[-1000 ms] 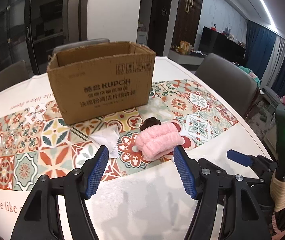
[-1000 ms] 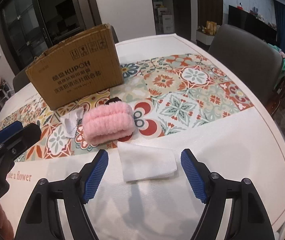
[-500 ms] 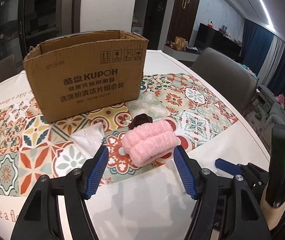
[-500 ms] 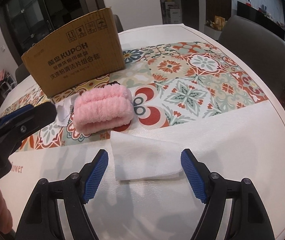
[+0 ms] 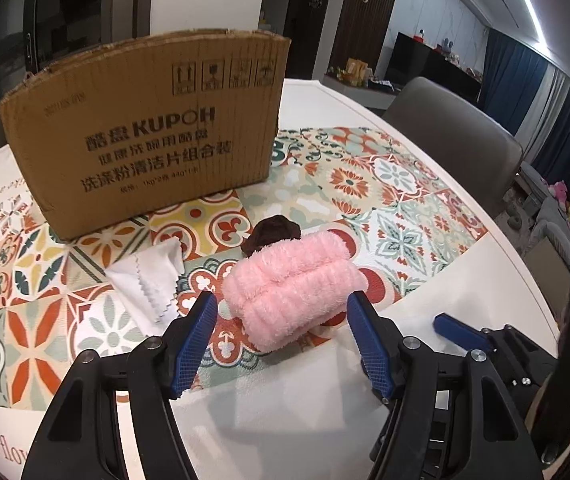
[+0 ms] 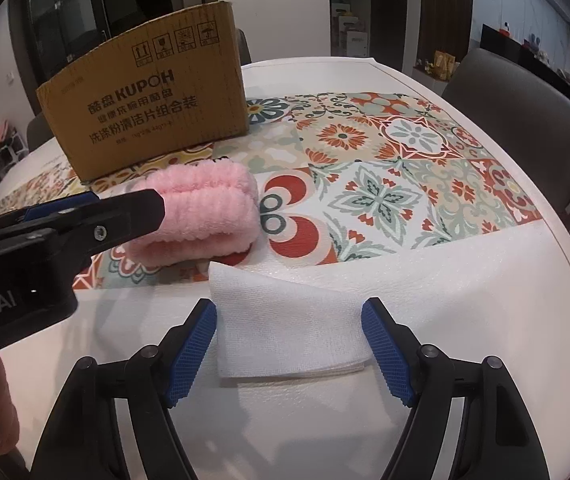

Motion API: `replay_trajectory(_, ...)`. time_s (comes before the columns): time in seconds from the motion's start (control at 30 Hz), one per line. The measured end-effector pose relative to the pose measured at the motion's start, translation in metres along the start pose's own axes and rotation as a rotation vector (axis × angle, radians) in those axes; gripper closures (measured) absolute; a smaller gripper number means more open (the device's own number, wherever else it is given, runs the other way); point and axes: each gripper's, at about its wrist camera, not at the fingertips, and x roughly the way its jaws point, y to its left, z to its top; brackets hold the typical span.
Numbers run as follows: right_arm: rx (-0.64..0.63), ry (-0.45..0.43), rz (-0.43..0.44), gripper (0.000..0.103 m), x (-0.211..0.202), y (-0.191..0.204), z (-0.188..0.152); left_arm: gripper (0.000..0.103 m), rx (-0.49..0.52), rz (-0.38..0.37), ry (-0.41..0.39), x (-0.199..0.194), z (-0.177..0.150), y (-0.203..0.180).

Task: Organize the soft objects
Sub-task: 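Grasp the pink fluffy headband with the left tool while the right tool grasps the white cloth, then carry the pink headband with the left tool while the right tool carries the white cloth over the box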

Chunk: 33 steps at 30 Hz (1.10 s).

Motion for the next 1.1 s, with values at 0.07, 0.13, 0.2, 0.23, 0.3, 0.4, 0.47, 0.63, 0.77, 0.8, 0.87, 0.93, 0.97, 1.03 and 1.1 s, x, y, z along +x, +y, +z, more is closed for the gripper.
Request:
replay_trajectory(0.07, -0.004, 0.000, -0.007, 0.028, 0.002, 0.000, 0.001, 0.037, -0.005, 0.000, 0.012, 0.007, 0.000, 0.001)
replay_trajectory(0.13, -0.005, -0.002, -0.004, 0.029, 0.003, -0.001, 0.002, 0.037, -0.016, -0.010, 0.024, 0.012, 0.000, 0.003)
replay_trajectory(0.2, -0.005, -0.012, -0.013, 0.040, 0.002, -0.001, 0.002, 0.037, -0.022, -0.013, 0.032, 0.016, -0.001, 0.004)
replay_trajectory(0.23, -0.006, -0.011, -0.016, 0.044, 0.003, -0.002, 0.002, 0.037, -0.025, -0.013, 0.036, 0.018, -0.001, 0.005)
replay_trajectory(0.3, -0.004, -0.002, -0.005, 0.052, 0.005, -0.003, 0.003, 0.037, -0.027, -0.013, 0.040, 0.020, -0.001, 0.005)
replay_trajectory(0.4, -0.003, -0.012, -0.008, 0.063, 0.005, -0.005, 0.004, 0.038, -0.029, -0.018, 0.044, 0.025, 0.000, 0.004)
replay_trajectory(0.47, -0.007, -0.017, -0.009, 0.072, 0.005, -0.005, 0.005, 0.039, -0.034, -0.020, 0.050, 0.029, 0.001, 0.004)
replay_trajectory(0.63, -0.006, -0.024, 0.009, 0.087, 0.004, -0.007, 0.006, 0.039, -0.042, -0.026, 0.065, 0.034, 0.000, 0.005)
replay_trajectory(0.77, -0.003, -0.036, 0.009, 0.090, 0.003, -0.008, 0.005, 0.046, -0.049, -0.022, 0.075, 0.038, -0.003, 0.006)
replay_trajectory(0.8, -0.001, -0.038, 0.010, 0.090, 0.002, -0.009, 0.006, 0.049, -0.051, -0.022, 0.078, 0.040, -0.002, 0.006)
replay_trajectory(0.87, 0.002, -0.040, 0.007, 0.090, 0.001, -0.010, 0.007, 0.051, -0.058, -0.021, 0.078, 0.041, -0.003, 0.007)
replay_trajectory(0.93, 0.005, -0.042, 0.007, 0.090, 0.001, -0.011, 0.008, 0.062, -0.061, -0.022, 0.081, 0.042, -0.004, 0.007)
replay_trajectory(0.97, 0.005, -0.041, 0.008, 0.090, 0.001, -0.011, 0.008, 0.065, -0.064, -0.021, 0.082, 0.042, -0.004, 0.008)
replay_trajectory(1.03, 0.007, -0.038, 0.010, 0.090, 0.002, -0.011, 0.009, 0.079, -0.064, -0.020, 0.080, 0.042, -0.004, 0.008)
replay_trajectory(1.1, 0.008, -0.035, 0.013, 0.090, 0.002, -0.010, 0.008, 0.082, -0.066, -0.017, 0.075, 0.041, -0.005, 0.009)
